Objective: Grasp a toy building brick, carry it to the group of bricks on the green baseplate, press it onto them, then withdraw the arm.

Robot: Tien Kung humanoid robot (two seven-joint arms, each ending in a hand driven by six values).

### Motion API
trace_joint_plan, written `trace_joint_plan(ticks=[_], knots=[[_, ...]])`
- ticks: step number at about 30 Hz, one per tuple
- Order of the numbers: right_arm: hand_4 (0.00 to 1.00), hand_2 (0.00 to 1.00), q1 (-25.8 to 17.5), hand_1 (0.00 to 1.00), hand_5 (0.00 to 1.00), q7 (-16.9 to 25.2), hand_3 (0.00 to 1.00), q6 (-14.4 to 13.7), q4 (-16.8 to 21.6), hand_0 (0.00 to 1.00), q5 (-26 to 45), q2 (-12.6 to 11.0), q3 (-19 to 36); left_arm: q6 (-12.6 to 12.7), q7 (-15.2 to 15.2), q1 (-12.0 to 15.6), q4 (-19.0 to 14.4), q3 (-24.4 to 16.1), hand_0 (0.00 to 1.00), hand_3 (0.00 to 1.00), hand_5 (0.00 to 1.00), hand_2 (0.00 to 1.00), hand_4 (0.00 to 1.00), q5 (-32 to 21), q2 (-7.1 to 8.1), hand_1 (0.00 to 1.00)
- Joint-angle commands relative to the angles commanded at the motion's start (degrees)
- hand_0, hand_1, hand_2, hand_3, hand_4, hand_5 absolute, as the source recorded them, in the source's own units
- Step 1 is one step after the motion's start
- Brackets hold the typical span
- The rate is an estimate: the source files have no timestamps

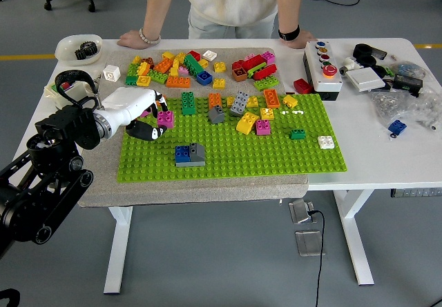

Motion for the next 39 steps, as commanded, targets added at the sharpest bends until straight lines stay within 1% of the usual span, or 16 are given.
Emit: trace_joint_plan(ticks=[3, 6, 13, 24, 32, 39], knots=[[0.812, 0.692, 0.11, 0.640, 0.498, 0.08, 0.560, -0.05, 0.00, 0.740, 0.12, -0.08, -0.05, -0.39, 0.39, 0.87, -1.50, 0.11, 0.658, 0.562, 0.253, 0.573, 0.458, 0.00, 0.24, 0.631], [0.812, 0.692, 0.22, 0.640, 0.498, 0.10, 0.560, -0.06, 0.00, 0.740, 0.14, -0.15, 0.02, -0.76, 0.75, 1.87, -2.73, 0.28, 0.658, 0.562, 0.256, 0.571, 0.458, 0.00, -0.04, 0.629], [0.813, 0.692, 0.14, 0.641, 0.499, 0.05, 0.561, -0.05, 0.00, 0.740, 0.05, -0.13, 0.22, -1.22, 1.25, 3.88, -4.43, 0.36, 0.658, 0.562, 0.257, 0.571, 0.458, 0.00, -0.83, 0.629], [0.814, 0.692, 0.04, 0.640, 0.498, 0.05, 0.562, -0.04, 0.00, 0.740, 0.03, -0.07, 0.28, -1.49, 1.36, 5.61, -5.02, 0.26, 0.657, 0.563, 0.258, 0.571, 0.458, 0.00, -1.44, 0.628], [0.813, 0.691, 0.19, 0.641, 0.499, 0.12, 0.561, -0.04, 0.00, 0.740, 0.11, -0.08, 0.12, -1.37, 1.38, 6.17, -4.90, 0.27, 0.657, 0.561, 0.261, 0.570, 0.458, 0.00, -1.96, 0.627], [0.814, 0.692, 0.18, 0.640, 0.498, 0.07, 0.561, 0.00, 0.00, 0.740, 0.10, -0.12, 0.15, -0.94, 1.45, 6.68, -4.54, 0.22, 0.658, 0.561, 0.262, 0.571, 0.459, 0.00, -2.79, 0.627]])
